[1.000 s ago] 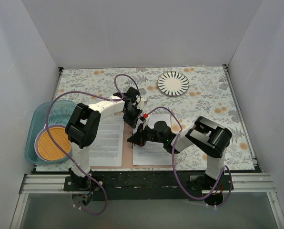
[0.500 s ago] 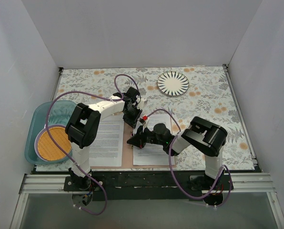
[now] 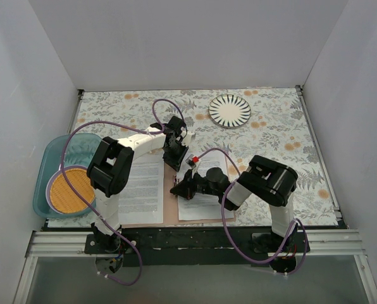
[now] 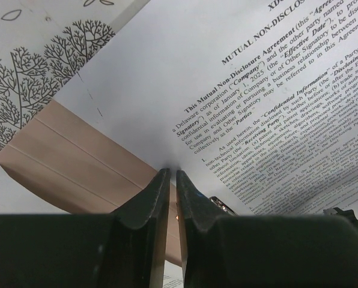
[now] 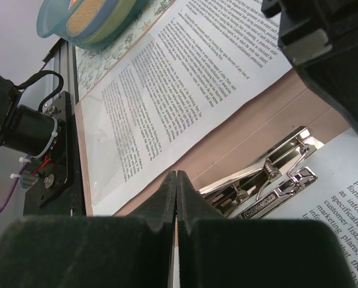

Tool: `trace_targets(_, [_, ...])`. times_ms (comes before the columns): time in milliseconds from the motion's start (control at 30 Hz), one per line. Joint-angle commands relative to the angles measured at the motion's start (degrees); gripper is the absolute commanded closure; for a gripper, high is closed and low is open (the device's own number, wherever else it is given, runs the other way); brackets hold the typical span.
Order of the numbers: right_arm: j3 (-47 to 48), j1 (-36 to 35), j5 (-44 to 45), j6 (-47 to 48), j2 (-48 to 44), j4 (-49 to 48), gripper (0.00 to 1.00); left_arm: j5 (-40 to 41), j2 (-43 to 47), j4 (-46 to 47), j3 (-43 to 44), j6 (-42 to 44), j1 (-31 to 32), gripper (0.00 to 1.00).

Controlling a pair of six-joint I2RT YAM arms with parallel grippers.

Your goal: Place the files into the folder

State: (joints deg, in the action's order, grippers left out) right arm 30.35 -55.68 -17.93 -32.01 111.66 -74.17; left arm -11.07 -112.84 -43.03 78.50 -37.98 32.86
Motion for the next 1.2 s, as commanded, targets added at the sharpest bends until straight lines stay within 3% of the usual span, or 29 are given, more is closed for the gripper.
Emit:
trace_targets(0, [-3.19, -1.27, -1.58, 0.37, 4.09, 7.81, 0.99, 3.77, -2.91, -2.06, -1.33, 0.62, 0.18, 0.9])
trace_targets(1167, [-6.97, -0.3, -0.44, -2.79, 10.95, 9.22, 0.99, 3.25, -3.97, -1.45, -0.98, 0.8, -0.69, 0.92])
